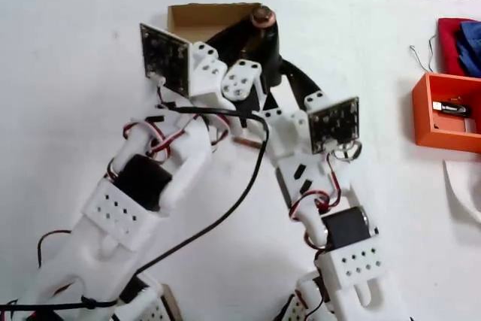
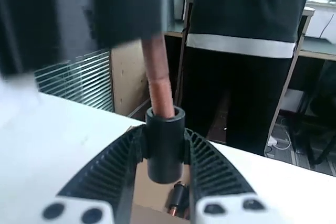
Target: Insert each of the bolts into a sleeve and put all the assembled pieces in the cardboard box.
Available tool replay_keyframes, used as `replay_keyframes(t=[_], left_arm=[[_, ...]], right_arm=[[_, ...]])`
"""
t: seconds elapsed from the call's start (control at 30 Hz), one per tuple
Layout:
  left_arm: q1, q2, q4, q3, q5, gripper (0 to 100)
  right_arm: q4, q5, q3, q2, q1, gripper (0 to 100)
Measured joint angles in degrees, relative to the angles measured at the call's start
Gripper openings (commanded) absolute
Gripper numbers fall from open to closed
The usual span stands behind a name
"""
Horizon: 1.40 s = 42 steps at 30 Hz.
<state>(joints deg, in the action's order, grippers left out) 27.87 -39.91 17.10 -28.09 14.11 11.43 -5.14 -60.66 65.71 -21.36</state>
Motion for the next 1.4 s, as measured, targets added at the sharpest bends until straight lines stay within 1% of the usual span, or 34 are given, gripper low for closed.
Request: replay_keyframes(t=[0.17, 0.33, 0.5, 0.6, 0.87, 0.93, 1.0, 1.07, 1.13, 1.4], left_arm=[[0.4, -0.2, -0.4, 0.2, 0.0, 3], [1.1, -0.2, -0.4, 0.3, 0.0, 3], [4.1, 0.1, 3.1, 0.0, -0.2, 3], [4.3, 0.0, 4.7, 0.0, -0.2, 3], [4.3, 0.0, 4.7, 0.0, -0.2, 3], [4.3, 0.0, 4.7, 0.0, -0.2, 7], [4.0, 0.0, 5.2, 0.0, -0.2, 15], [3.4, 0.0, 7.1, 0.1, 0.0, 23], [3.2, -0.1, 9.0, 0.2, 0.1, 27], [3.1, -2.4, 12.2, 0.2, -0.2, 25]], right_arm=[[0.6, 0.0, -0.4, 4.6, 0.1, 2.3], [0.6, 0.0, -0.5, 4.8, 0.1, 2.3], [0.5, 0.0, -0.3, 5.0, 0.7, 2.3], [0.5, 0.0, -0.3, 4.9, 0.5, 2.3], [0.5, 0.0, -0.3, 4.9, 0.5, 2.3], [0.5, 0.0, -0.3, 4.9, 0.5, 2.3], [0.5, 0.0, -0.3, 4.9, 0.5, 2.3], [0.5, 0.0, -0.4, 4.9, 0.5, 2.3], [0.5, 0.0, -0.4, 4.8, 0.7, 2.3], [0.5, 0.0, -0.4, 4.8, 0.5, 2.3]])
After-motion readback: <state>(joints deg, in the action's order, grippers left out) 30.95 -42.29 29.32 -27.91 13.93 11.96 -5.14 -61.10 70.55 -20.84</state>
